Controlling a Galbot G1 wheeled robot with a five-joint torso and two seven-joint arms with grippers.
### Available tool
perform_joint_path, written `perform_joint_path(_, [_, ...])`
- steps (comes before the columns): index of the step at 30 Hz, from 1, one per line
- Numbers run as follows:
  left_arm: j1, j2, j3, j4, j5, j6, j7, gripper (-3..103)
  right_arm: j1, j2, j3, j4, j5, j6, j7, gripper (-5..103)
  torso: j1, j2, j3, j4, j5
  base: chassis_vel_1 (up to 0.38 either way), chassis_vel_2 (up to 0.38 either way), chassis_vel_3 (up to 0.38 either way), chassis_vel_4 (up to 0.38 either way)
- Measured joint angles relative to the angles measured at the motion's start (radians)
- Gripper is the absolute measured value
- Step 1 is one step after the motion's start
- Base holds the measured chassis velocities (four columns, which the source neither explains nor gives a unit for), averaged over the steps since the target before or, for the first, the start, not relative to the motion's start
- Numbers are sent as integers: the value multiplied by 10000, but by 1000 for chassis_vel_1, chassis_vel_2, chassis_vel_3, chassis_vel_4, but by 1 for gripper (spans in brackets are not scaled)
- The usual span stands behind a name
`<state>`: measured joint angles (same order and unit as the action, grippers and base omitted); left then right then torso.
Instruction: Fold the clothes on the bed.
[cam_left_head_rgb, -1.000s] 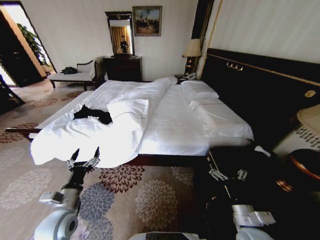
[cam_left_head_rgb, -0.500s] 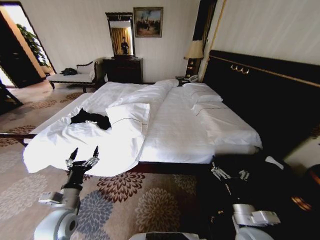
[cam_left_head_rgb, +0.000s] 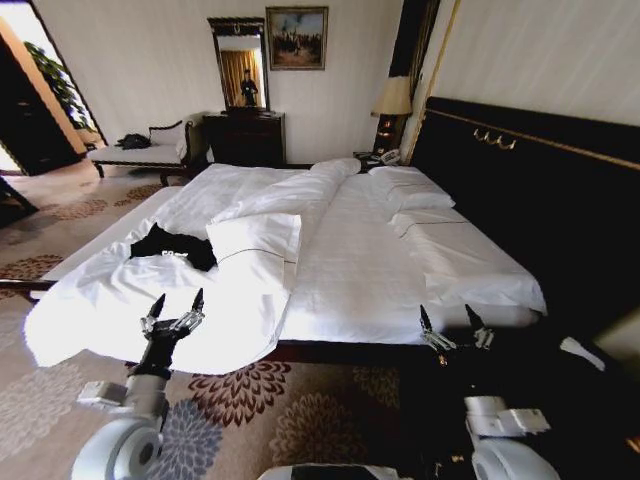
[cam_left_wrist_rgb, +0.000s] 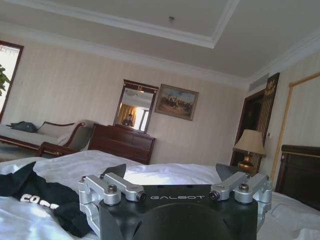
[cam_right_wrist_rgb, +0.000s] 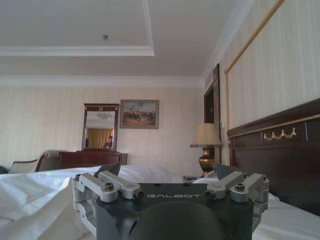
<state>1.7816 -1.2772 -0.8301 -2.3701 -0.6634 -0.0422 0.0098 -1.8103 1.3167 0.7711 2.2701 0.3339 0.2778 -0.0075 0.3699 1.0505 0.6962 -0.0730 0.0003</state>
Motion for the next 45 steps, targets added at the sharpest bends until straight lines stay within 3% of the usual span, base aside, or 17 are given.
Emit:
perform_joint_path(7, [-222, -286, 224, 343, 1406, 19, -18, 100, -481, 201, 234, 177, -103, 235, -65, 100, -1, 1, -1, -3, -5, -138, 133, 127, -134])
perform_joint_path(18, [-480, 117, 363, 312, 755, 236, -175, 100, -685, 521, 523, 163, -5, 255, 6, 100, 2, -1, 0, -5, -5, -158, 155, 160, -156])
perform_joint_path(25, [-23, -335, 250, 56, 1134, -168, -152, 100, -32, 1163, 40, -283, -694, 315, 166, 100, 1, -1, 0, -1, -3, -82, 70, 74, -72])
perform_joint_path(31, [-27, -686, 267, -68, 1303, -180, -156, 100, 227, 1473, -72, -376, -915, 528, -13, 100, -1, 0, -1, -2, -2, -8, 11, 11, -8])
perform_joint_path(45, [237, -1093, 87, 126, 1568, -465, -157, 100, 898, 1292, -322, -1098, -1110, 560, -121, 100, -1, 0, 0, -2, -2, 0, 0, 0, 0])
